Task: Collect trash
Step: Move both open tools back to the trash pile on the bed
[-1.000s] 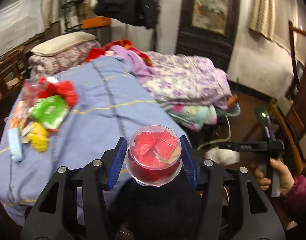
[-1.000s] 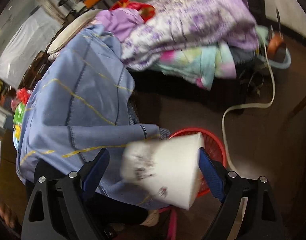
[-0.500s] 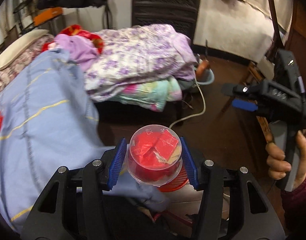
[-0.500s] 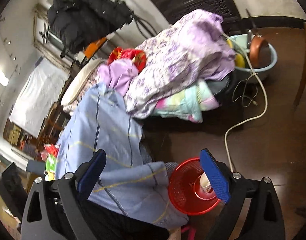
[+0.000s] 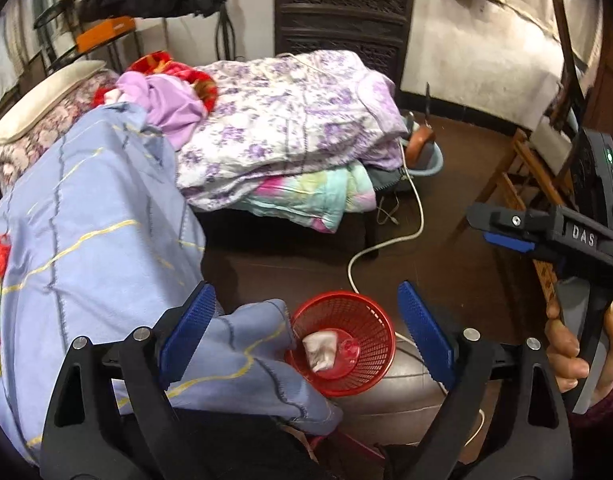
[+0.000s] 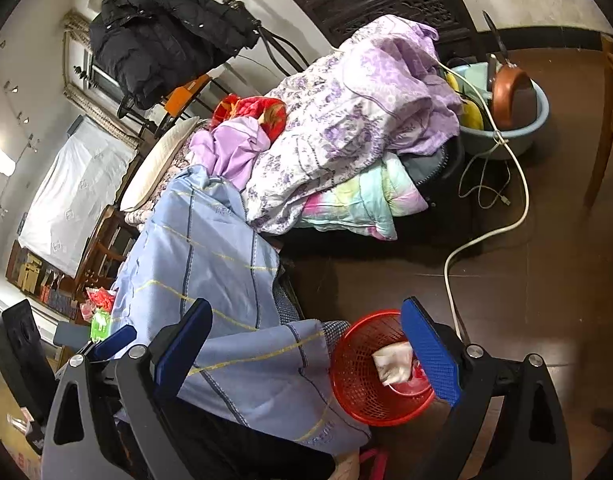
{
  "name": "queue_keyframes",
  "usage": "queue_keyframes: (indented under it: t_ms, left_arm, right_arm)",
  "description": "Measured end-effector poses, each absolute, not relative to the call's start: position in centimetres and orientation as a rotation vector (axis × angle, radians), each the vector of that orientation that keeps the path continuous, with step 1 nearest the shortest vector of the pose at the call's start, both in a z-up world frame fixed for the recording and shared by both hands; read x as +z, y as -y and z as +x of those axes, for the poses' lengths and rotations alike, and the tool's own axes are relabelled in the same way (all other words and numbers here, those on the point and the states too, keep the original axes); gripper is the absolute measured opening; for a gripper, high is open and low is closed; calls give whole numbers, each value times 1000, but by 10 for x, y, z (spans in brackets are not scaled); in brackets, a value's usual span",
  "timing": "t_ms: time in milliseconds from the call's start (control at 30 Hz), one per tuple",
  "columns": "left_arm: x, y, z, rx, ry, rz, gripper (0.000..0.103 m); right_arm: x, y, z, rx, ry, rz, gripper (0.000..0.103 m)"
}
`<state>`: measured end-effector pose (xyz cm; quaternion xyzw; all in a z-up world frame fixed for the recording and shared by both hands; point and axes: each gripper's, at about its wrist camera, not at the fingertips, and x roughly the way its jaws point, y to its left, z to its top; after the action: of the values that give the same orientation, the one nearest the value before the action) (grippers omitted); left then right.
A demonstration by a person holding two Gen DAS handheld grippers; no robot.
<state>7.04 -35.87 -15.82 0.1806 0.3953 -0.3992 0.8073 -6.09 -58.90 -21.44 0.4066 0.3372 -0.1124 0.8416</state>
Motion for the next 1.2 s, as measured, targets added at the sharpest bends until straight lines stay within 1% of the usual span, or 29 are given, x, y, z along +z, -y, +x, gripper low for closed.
queue_keyframes:
  t_ms: [133, 367, 500, 733, 933, 1100, 1200]
  left_arm:
    - [-144, 335, 76, -808, -812, 344, 89]
    - [-110, 280, 77, -727, -742, 242, 92]
    - [-87, 232, 71, -668, -676, 178, 93]
    - [-64, 143, 69, -550, -606, 67, 96]
    - [-78, 55, 97, -390, -626, -32, 96]
    - [-113, -18, 140, -230, -716, -156, 96]
    - [-129, -45, 157, -184, -753, -201, 96]
  right_arm:
    - [-195, 574, -53, -215, -712, 798, 94]
    - [-143, 527, -41, -165, -691, 632, 97]
    - [-111, 491, -34, -116, -670, 549, 97]
    - [-53, 417, -22, 8, -612, 435, 97]
    - [-35, 352, 7, 131, -615, 386, 97]
    - [-48, 312, 42, 175, -688, 354, 97]
    - [-62, 297, 60, 190, -731, 344, 97]
